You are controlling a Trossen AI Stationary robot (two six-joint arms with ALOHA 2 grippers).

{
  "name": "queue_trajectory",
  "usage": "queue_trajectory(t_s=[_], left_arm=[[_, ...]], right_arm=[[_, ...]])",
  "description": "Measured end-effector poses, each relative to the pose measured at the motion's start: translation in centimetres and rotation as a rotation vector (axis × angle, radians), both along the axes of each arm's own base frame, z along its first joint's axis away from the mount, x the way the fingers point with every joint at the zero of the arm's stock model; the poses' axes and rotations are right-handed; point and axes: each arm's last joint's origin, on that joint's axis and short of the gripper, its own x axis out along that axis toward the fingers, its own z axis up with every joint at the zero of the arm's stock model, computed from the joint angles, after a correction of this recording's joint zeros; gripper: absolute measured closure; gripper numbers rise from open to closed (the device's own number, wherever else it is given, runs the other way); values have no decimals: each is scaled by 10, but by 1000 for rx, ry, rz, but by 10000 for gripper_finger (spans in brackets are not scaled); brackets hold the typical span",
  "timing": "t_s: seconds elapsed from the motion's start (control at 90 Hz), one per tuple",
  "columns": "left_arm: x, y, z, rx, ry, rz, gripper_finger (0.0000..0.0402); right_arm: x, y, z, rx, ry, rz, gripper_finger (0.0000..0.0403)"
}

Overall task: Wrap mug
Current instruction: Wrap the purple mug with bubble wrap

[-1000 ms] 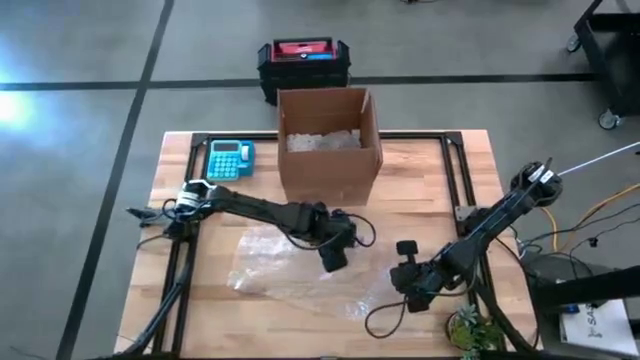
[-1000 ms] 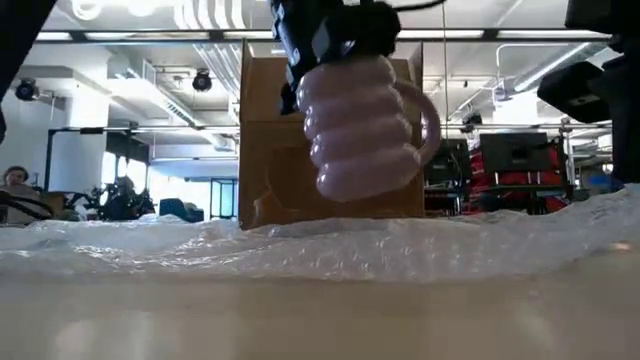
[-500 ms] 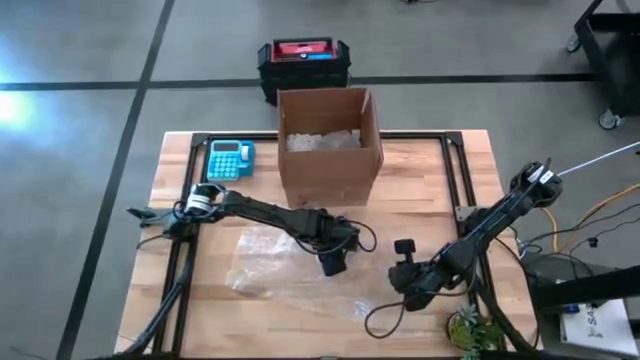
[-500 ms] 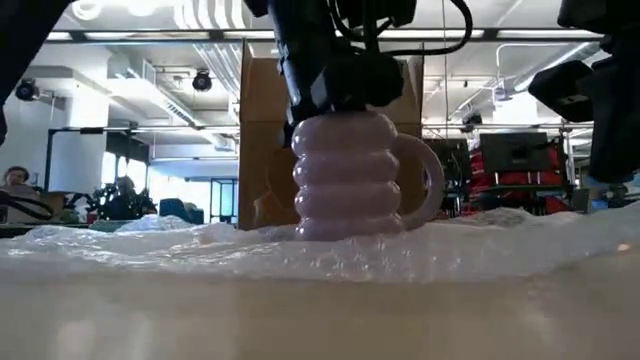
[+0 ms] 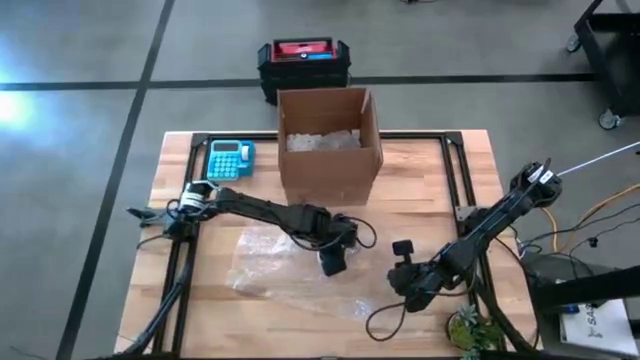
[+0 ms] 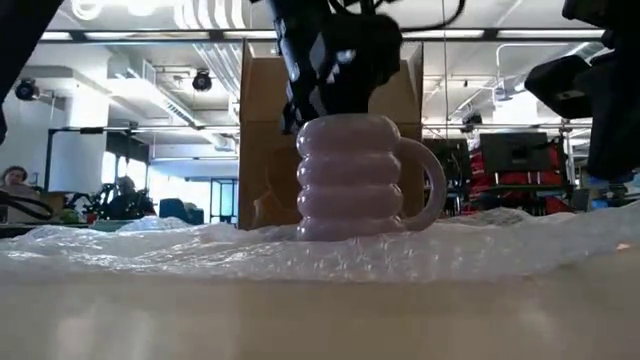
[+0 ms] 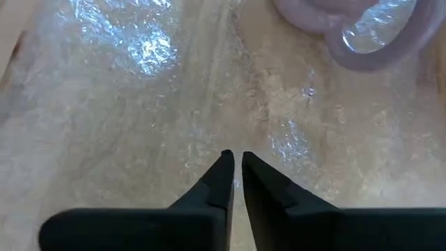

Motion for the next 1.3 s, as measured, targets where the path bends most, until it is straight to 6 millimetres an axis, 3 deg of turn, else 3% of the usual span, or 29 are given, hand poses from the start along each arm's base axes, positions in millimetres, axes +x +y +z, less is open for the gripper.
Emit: queue_trajectory(t_s=[0.189, 0.344, 0.544, 0.744, 0.944, 1.178, 1.233, 1.3], left_arm=[[-23, 1, 41, 50, -61, 16, 158], [-41, -8, 54, 157, -34, 23, 156], [-49, -21, 30, 196, 26, 19, 172], [-56, -26, -18, 183, 45, 27, 186], [-59, -25, -50, 155, -8, 67, 192], [-55, -26, -62, 91, -122, 137, 195], [-53, -27, -64, 71, -163, 150, 198], [-52, -28, -68, 45, -209, 168, 203]], right_arm=[[-8, -5, -4, 28, 114, -72, 334], [-22, -7, -8, 151, 365, -130, 270], [-36, -4, -14, 192, 463, -224, 200], [-51, -16, -33, 167, 492, -366, 180], [-56, -22, -42, 117, 451, -284, 220], [-45, -17, -34, 54, 392, -135, 374], [-40, -13, -28, 59, 368, -98, 393], [-34, -8, -18, 64, 322, -64, 388]])
